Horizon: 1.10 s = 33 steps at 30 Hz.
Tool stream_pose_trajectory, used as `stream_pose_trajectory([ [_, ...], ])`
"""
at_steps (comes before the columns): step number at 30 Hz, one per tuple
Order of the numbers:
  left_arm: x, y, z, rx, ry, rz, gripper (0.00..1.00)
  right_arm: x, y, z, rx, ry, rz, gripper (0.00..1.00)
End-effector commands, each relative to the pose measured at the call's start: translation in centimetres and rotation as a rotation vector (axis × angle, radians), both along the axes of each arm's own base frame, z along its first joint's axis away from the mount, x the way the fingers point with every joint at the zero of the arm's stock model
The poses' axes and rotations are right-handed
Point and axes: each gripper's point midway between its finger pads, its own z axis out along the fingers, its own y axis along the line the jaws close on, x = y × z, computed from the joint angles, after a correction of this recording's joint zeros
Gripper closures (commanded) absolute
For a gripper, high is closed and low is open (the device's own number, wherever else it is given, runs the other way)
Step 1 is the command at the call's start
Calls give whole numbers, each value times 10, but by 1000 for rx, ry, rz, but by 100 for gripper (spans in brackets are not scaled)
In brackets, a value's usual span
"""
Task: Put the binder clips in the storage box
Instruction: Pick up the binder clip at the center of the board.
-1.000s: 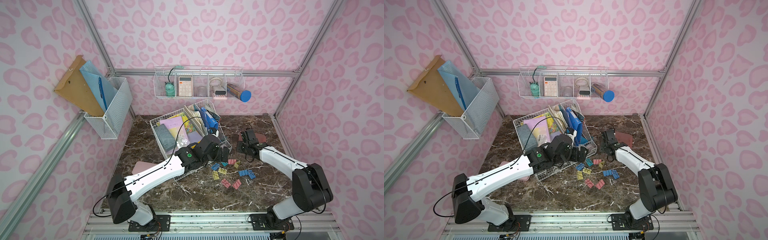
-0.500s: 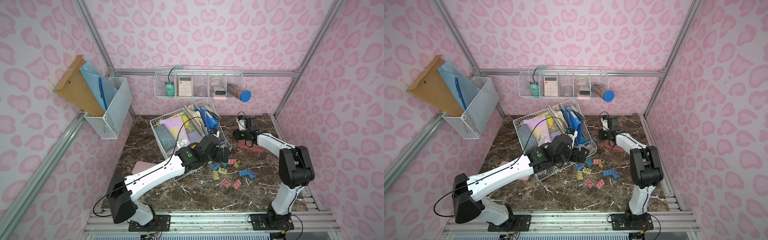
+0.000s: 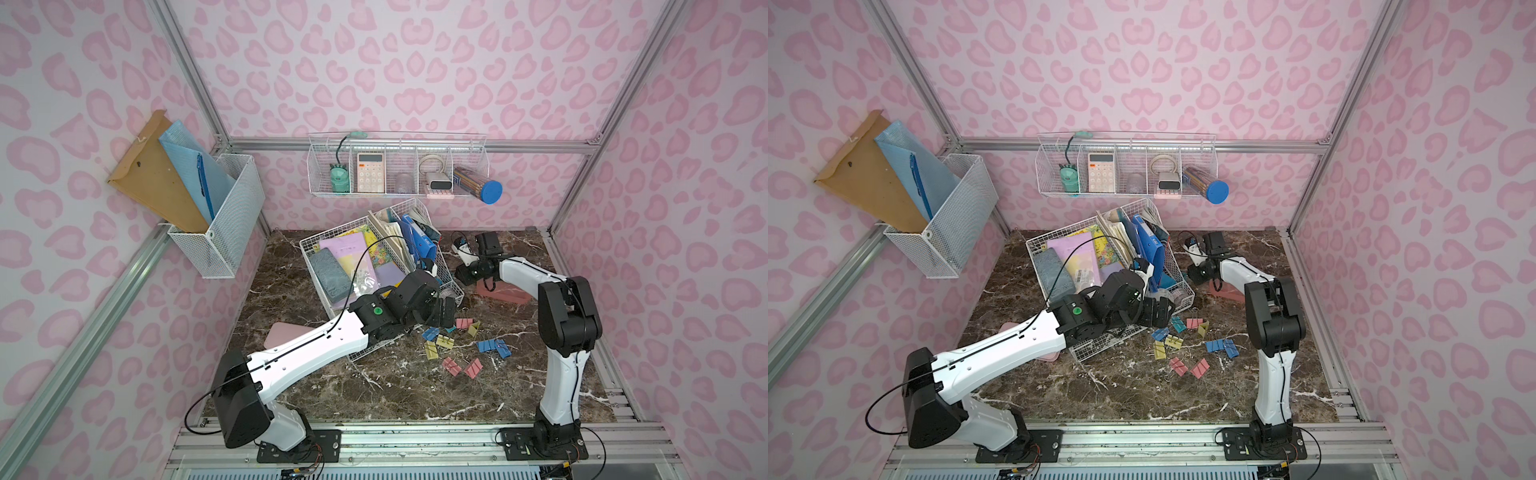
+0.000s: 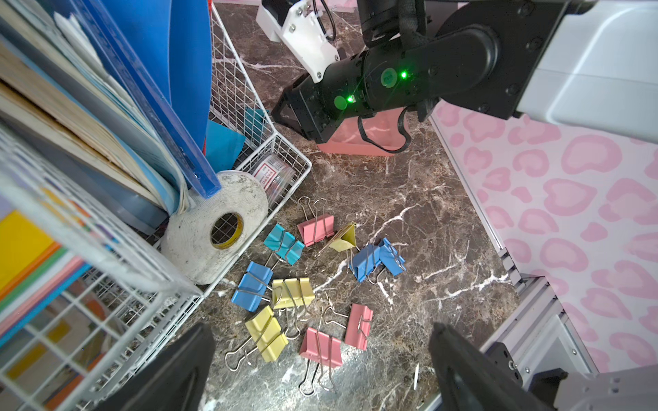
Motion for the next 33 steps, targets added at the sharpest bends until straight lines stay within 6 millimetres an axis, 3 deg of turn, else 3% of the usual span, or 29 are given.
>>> stream_pose_trajectory([
  [1,-2,-1,-10,23,24,-10,1,-9,3,-9,-2,30,45,62],
  [6,-4,-8,-16,30,62,-32,1,-3,-8,-27,-76,27,2,65],
  [11,-3,-10,-15,28,61,-34,1,1,-5,-33,-80,20,-3,72],
  [17,-2,-10,-13,24,52,-34,1,-4,3,-23,-60,-28,8,97],
  [20,-2,-11,-13,23,53,-35,1,-1,7,-8,-30,-71,8,100],
  [21,-2,-11,-13,24,53,-36,1,-10,6,-16,-29,-52,8,100],
  [27,-4,-8,-10,20,48,-35,1,-8,1,18,37,-118,-52,100],
  [30,-4,-6,-4,12,35,-31,1,-9,-17,48,74,-175,-162,100],
  [33,-2,-4,2,8,14,-28,1,-24,-38,77,116,-232,-277,100],
])
